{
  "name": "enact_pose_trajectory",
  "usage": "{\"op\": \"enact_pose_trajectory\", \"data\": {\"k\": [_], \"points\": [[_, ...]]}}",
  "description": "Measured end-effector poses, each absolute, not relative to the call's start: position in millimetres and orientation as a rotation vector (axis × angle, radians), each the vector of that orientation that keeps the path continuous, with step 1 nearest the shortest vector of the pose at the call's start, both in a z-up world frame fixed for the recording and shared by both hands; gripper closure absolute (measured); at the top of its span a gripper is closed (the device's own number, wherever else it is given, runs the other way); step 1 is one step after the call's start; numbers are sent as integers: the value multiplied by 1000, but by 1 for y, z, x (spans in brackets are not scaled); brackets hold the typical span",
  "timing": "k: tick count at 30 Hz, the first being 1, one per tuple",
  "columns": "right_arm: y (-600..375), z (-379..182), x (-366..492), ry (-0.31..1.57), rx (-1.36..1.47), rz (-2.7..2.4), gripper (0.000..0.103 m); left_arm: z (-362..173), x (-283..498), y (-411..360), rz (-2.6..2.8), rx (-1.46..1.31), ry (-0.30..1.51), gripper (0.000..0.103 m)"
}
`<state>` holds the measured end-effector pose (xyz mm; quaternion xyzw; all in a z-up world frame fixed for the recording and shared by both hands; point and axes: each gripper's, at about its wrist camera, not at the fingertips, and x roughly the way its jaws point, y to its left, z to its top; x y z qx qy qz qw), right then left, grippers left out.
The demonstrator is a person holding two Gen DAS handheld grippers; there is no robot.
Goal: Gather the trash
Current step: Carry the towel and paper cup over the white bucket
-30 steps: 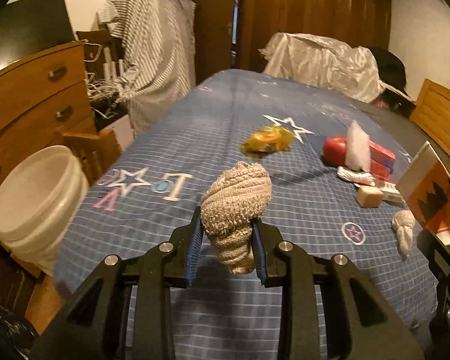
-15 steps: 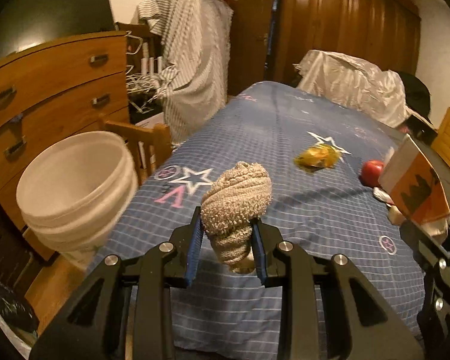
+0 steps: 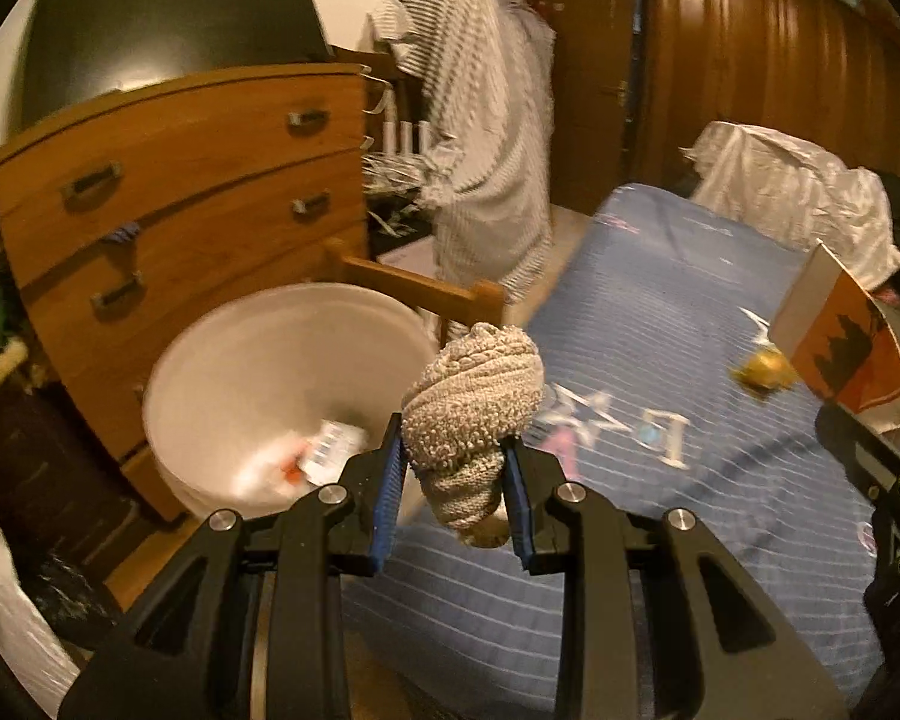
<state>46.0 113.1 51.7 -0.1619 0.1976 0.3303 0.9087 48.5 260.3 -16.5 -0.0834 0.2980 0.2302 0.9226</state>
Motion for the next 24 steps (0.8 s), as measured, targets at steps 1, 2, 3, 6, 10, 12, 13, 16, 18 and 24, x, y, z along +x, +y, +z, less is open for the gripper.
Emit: {"op": "enact_pose_trajectory", "data": {"k": [1, 2, 3, 6, 10, 12, 13, 16, 18, 24], "points": [[124, 55, 48, 407, -335, 691, 80, -13, 49, 268, 489, -168, 610, 75], [135, 58, 52, 406, -335, 705, 80, -11, 48, 275, 504, -163, 609, 75], [144, 62, 54, 408, -335, 715, 80, -10, 48, 280, 512, -158, 608, 75], [168, 70, 62, 410, -339, 743, 80, -4, 46, 297, 544, -142, 603, 75], [199, 77, 71, 421, -355, 778, 80, 2, 46, 317, 583, -124, 599, 75], [215, 79, 76, 436, -357, 798, 80, 4, 49, 328, 600, -117, 599, 75], [221, 80, 78, 442, -358, 807, 80, 5, 50, 332, 607, -116, 599, 75], [247, 82, 86, 459, -371, 830, 80, 8, 54, 348, 625, -121, 604, 75], [265, 84, 91, 471, -373, 844, 80, 9, 57, 359, 633, -123, 607, 75], [303, 84, 101, 510, -383, 884, 80, 6, 68, 383, 655, -113, 625, 74]]}}
